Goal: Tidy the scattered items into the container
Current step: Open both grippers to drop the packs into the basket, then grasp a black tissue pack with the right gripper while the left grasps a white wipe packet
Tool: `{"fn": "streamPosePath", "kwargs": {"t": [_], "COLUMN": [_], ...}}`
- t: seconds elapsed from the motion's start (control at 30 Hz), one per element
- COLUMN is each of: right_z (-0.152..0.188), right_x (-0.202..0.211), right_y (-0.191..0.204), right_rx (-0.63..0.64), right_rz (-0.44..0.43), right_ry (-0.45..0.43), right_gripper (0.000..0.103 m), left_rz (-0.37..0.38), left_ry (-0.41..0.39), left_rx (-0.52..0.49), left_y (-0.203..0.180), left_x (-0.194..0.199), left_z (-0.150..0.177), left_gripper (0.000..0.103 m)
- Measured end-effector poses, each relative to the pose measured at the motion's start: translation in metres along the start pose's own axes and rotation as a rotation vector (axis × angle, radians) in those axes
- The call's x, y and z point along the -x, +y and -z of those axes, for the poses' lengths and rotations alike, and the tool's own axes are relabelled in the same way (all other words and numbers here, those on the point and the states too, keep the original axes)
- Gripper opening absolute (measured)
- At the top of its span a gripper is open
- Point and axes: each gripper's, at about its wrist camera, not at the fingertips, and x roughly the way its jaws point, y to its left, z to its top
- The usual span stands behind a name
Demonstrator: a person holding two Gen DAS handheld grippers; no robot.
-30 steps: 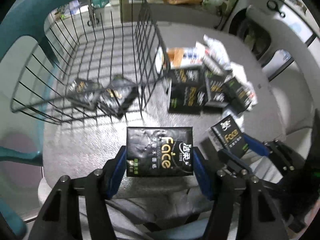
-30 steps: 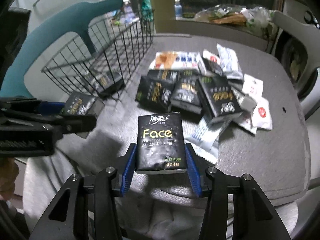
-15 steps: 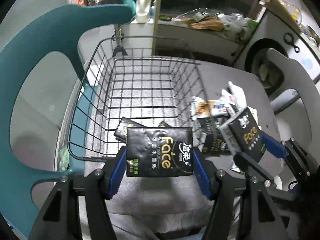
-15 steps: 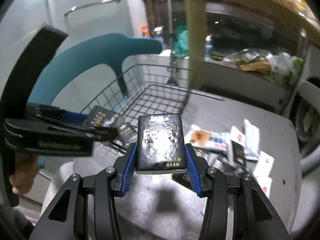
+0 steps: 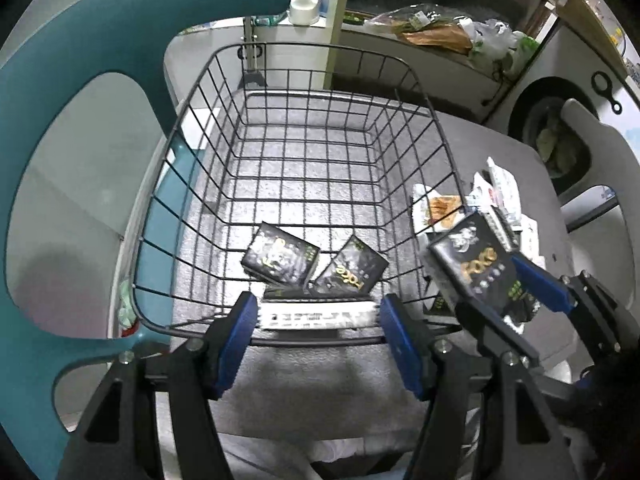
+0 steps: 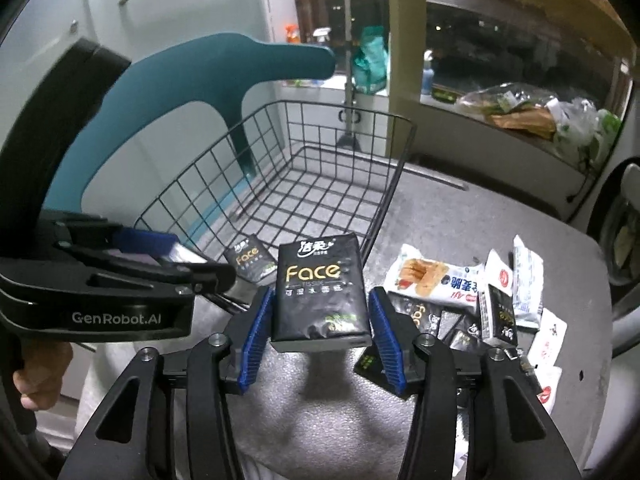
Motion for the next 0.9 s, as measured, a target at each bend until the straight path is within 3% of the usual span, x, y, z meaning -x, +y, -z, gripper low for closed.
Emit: {"fn": "streamPosePath", "kwargs": {"t": [0.33, 0.5, 0.77, 0.9], "right_z": [0.0, 0.009, 0.063, 0.096], "right_x": [0.017, 0.045, 0.043, 0.031], "right_y": [-0.021, -0.062, -0.128, -0.143], "right_rx": [-0.039, -0.101, -0.208, -0.229], "right_rz": [0.005, 0.081, 0.154, 0.144], "right_ry": [-0.033, -0.071, 0.038, 0.094], "right_gripper": [0.057, 0.057, 0.057, 0.057], "left_rz": [0.017, 0.054, 0.147, 0.138], "left_ry": [-0.035, -0.04, 0.039, 0.068], "left_rx": [0.032, -0.013, -0.097, -0.119], "left_y": [0.006, -0.015, -0.081, -0.106], "left_x": [0.02, 0.031, 0.011, -0.007], "left_z": [0.004, 0.014, 0.044, 0.065], "left_gripper": [0.069, 0.069, 0.069, 0.069]}}
